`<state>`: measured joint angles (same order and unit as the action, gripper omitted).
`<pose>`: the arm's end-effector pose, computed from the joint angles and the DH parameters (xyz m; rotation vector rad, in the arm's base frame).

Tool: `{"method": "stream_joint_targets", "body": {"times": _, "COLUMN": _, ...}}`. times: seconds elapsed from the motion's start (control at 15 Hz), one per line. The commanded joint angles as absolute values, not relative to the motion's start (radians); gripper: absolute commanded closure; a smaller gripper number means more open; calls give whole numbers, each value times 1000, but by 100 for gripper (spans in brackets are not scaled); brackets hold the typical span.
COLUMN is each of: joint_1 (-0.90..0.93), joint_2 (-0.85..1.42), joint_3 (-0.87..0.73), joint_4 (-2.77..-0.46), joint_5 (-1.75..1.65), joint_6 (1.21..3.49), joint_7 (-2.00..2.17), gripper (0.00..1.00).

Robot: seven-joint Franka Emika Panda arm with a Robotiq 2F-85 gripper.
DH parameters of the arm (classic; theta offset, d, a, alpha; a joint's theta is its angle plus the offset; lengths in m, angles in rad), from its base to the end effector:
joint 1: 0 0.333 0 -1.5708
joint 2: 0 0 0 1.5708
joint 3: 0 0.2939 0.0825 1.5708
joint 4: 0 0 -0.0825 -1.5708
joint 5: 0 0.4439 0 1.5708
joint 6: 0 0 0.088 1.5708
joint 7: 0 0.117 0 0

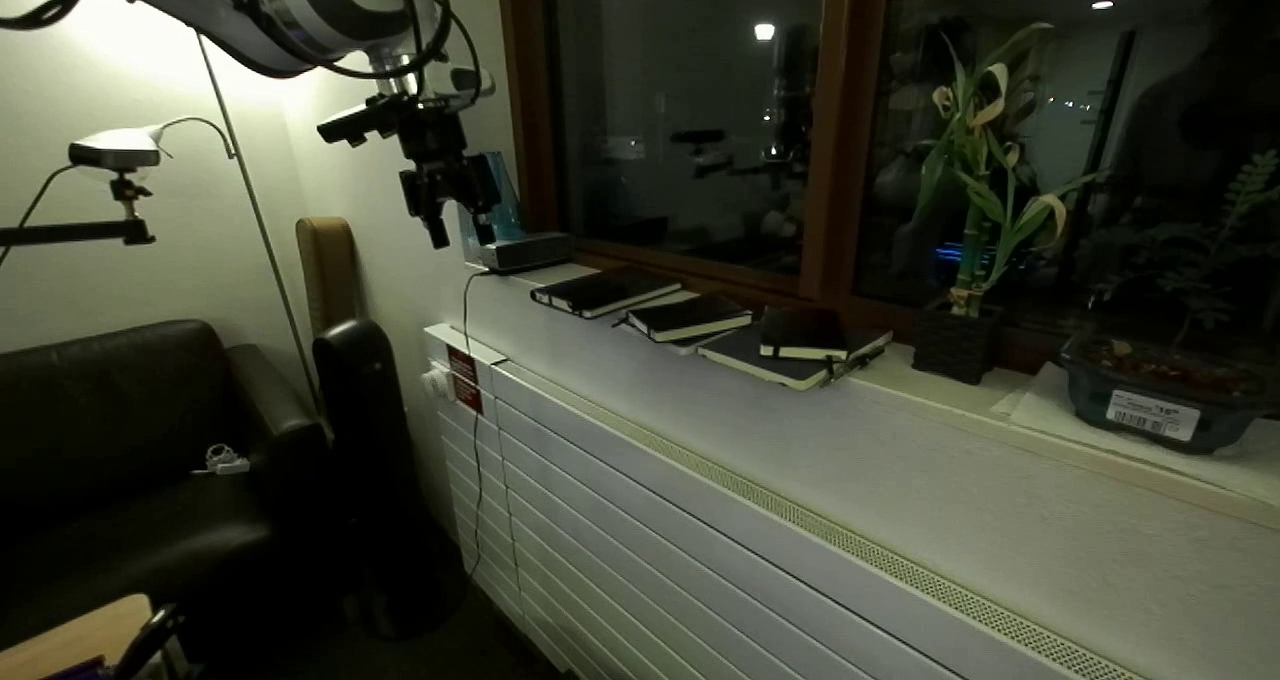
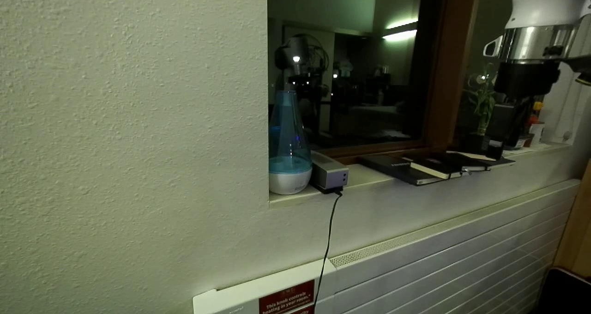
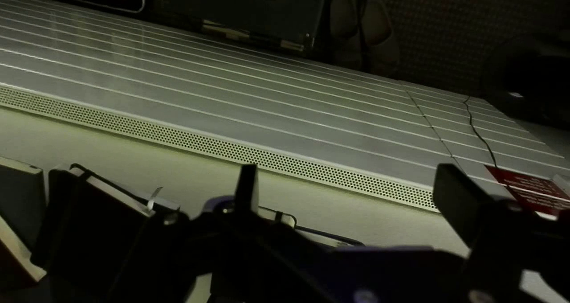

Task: Move the top book on the left to the book on the right.

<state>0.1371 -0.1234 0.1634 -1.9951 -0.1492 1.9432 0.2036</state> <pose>0.5670 0.1659 0.4717 2.9908 0.2186 0.1610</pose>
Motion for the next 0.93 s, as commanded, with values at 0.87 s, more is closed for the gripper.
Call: {"method": "stream_joint_targets", "body": {"times": 0.87, "joint_1": 126, "joint_2": -1, "joint_3": 156, "joint_4": -2007, "joint_5": -347, "joint_6": 2287, "joint_7": 326, "gripper": 0}}
